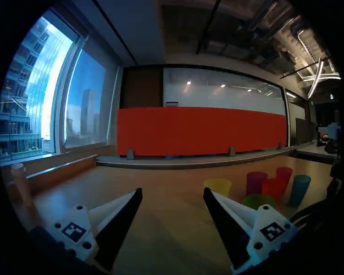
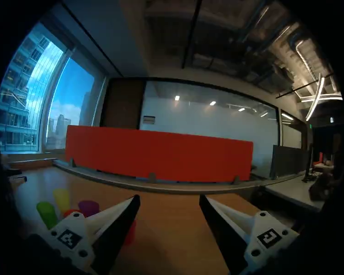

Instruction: Pour water

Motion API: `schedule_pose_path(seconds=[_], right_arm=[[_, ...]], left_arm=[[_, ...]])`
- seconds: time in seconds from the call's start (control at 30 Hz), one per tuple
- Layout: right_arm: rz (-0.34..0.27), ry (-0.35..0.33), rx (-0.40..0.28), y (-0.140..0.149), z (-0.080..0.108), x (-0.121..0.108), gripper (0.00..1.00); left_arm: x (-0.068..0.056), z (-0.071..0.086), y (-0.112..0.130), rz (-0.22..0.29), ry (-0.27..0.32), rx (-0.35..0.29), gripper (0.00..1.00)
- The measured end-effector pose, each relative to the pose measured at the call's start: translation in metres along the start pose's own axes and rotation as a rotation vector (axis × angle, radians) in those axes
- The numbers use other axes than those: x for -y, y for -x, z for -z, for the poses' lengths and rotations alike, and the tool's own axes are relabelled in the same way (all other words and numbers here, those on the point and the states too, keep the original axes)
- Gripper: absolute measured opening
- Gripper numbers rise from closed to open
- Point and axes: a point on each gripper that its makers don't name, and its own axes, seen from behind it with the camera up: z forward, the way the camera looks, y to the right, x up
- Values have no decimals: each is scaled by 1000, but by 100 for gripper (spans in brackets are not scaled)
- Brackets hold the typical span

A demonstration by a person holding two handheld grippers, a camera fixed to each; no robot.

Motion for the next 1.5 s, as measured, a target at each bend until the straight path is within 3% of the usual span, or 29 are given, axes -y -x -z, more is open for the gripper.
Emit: schedule_pose_path(seconds=[0.3,0.5,0.7,1.5], right_arm=[[0,5,-52,15,-1,4,100],[-54,-8,-26,41,-5,6,100],[-63,-10,-10,62,-10,3,100],[-80,-14,31,87,-12,-1,100]], left_arm=[[0,0,0,0,0,0,99],[1,0,0,-1,0,0,99],[1,0,0,0,0,0,99],[1,0,0,-1,0,0,99]])
